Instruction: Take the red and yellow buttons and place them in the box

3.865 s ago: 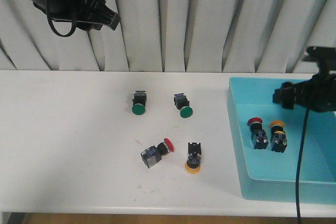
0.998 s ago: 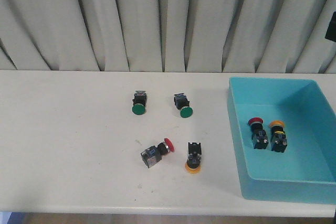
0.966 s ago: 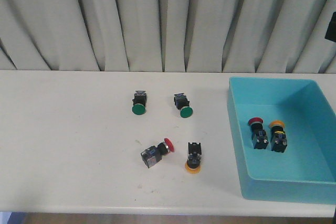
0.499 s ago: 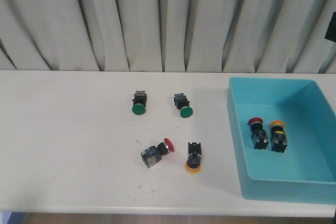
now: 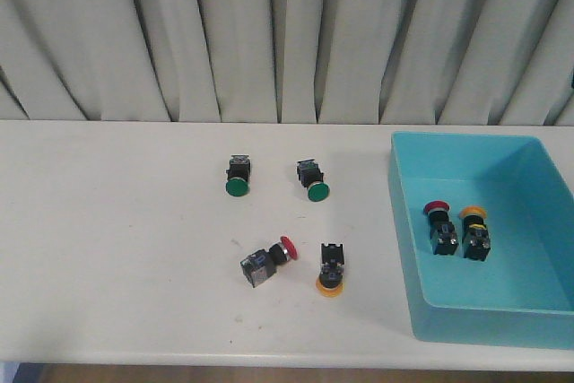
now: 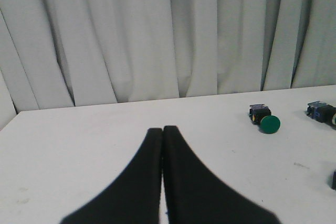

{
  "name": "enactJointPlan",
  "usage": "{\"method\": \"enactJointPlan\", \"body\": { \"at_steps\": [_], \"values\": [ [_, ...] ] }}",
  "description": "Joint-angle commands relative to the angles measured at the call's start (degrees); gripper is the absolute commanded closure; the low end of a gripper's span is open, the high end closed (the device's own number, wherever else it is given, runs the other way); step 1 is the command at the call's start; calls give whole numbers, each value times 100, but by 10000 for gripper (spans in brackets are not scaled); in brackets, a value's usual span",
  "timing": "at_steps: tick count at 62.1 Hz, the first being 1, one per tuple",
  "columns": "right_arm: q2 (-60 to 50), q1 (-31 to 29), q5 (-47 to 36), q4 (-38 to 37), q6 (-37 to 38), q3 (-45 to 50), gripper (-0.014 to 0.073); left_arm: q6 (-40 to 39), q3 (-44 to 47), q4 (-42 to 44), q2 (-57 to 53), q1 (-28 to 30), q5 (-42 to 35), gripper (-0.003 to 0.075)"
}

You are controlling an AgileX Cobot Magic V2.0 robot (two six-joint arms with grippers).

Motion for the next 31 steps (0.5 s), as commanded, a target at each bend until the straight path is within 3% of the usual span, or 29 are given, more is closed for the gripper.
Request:
{"method": "enactJointPlan", "body": {
  "at_steps": [1, 8, 12, 18, 31],
  "values": [
    [-493, 273, -739, -1390, 1358, 136, 600, -56, 279, -18, -81, -4, -405, 727],
    [-1264, 918, -1524, -3277, 2671, 1100, 600, -56, 279, -18, -81, -4, -405, 727],
    [-1728, 1249, -1897, -3940, 3286, 1741, 600, -56, 279, -18, -81, -4, -405, 727],
    [-2501, 1371, -2168, -4061, 3756, 2634, 600, -56, 279, -18, -81, -4, -405, 727],
    [-4085, 1357, -2209, -3727, 3723, 4492, 600, -56, 279, -18, -81, -4, -405, 727]
  ]
}}
